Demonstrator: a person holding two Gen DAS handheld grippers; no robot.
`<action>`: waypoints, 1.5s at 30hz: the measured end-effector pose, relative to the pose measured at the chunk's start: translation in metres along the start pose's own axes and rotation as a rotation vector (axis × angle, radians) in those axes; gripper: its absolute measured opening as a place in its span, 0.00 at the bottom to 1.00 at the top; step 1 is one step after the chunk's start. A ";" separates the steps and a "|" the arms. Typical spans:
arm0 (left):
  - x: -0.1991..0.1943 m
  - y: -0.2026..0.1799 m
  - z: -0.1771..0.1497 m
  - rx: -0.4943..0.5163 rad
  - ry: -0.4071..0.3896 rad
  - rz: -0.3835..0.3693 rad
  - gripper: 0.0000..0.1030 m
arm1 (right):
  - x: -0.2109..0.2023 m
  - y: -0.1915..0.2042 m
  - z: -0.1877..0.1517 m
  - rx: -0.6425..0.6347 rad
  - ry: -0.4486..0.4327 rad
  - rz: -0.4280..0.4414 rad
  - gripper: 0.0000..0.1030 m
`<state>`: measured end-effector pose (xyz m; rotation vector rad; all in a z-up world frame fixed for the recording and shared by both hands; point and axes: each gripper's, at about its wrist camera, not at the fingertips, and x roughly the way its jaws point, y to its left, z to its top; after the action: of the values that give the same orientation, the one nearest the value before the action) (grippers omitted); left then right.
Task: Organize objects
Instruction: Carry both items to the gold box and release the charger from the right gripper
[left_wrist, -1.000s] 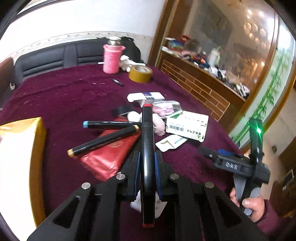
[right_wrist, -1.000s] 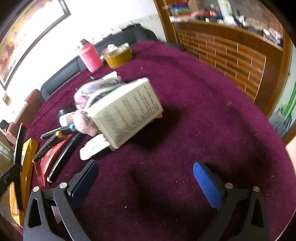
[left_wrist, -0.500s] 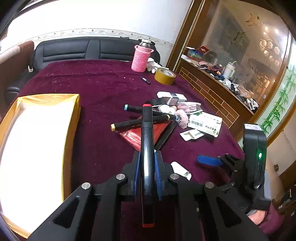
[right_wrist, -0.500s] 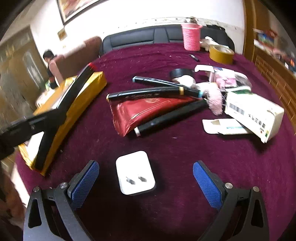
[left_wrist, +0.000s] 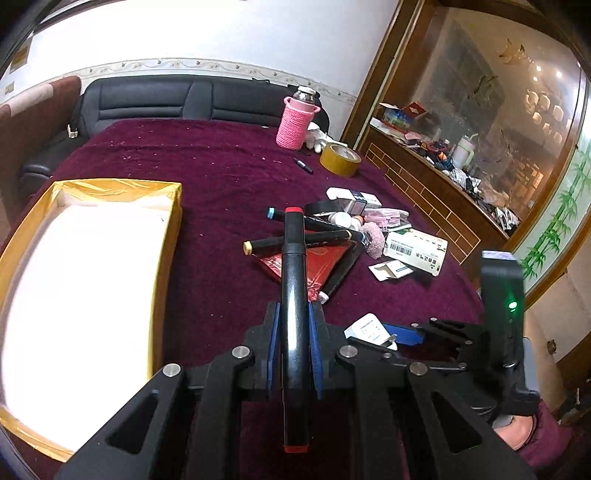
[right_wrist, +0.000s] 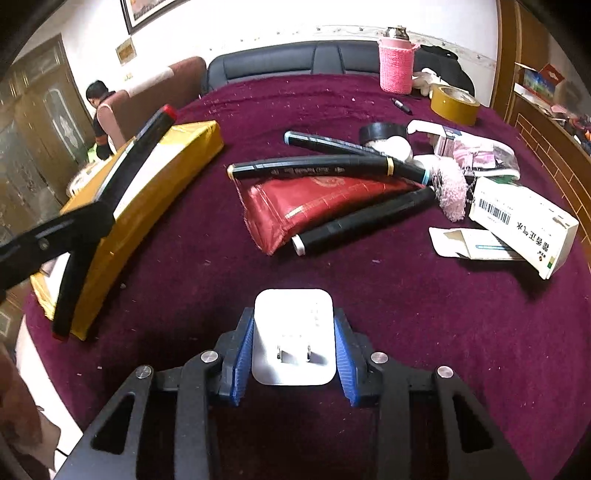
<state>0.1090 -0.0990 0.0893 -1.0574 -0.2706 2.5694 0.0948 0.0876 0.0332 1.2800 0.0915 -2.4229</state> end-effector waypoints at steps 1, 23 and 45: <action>-0.002 0.002 0.000 -0.006 -0.003 0.003 0.14 | -0.003 0.002 0.001 0.000 -0.006 0.006 0.42; -0.047 0.098 0.039 -0.090 -0.075 0.184 0.14 | -0.002 0.106 0.118 -0.026 -0.030 0.331 0.42; 0.051 0.205 0.068 -0.269 0.108 0.203 0.14 | 0.144 0.139 0.204 0.066 0.115 0.172 0.43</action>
<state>-0.0232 -0.2708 0.0422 -1.3793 -0.5165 2.6954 -0.0849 -0.1342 0.0525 1.3960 -0.0642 -2.2237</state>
